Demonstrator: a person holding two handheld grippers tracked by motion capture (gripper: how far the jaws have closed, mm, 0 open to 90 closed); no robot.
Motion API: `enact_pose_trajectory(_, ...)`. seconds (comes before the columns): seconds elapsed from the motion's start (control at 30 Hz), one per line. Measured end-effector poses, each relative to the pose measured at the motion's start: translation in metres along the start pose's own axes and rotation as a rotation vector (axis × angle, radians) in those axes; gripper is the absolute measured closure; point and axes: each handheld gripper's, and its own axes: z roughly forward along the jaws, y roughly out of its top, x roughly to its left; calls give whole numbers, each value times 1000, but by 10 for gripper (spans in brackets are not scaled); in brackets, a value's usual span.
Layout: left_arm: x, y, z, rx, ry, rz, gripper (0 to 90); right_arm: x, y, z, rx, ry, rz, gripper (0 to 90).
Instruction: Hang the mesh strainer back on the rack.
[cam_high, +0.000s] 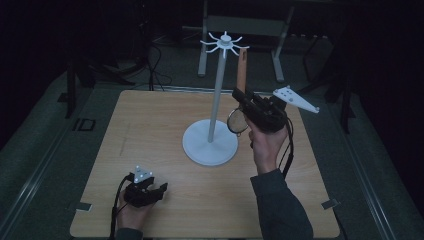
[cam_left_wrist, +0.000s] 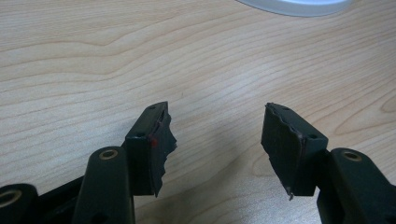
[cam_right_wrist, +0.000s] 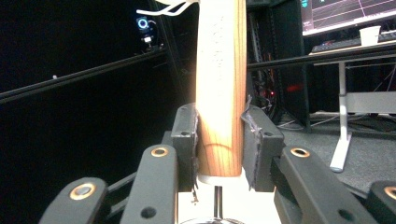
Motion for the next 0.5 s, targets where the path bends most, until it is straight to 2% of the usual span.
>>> enact_pose_trajectory(0.5,0,0,0,-1,0,-1,425,-2,1,7,11,11,8,690)
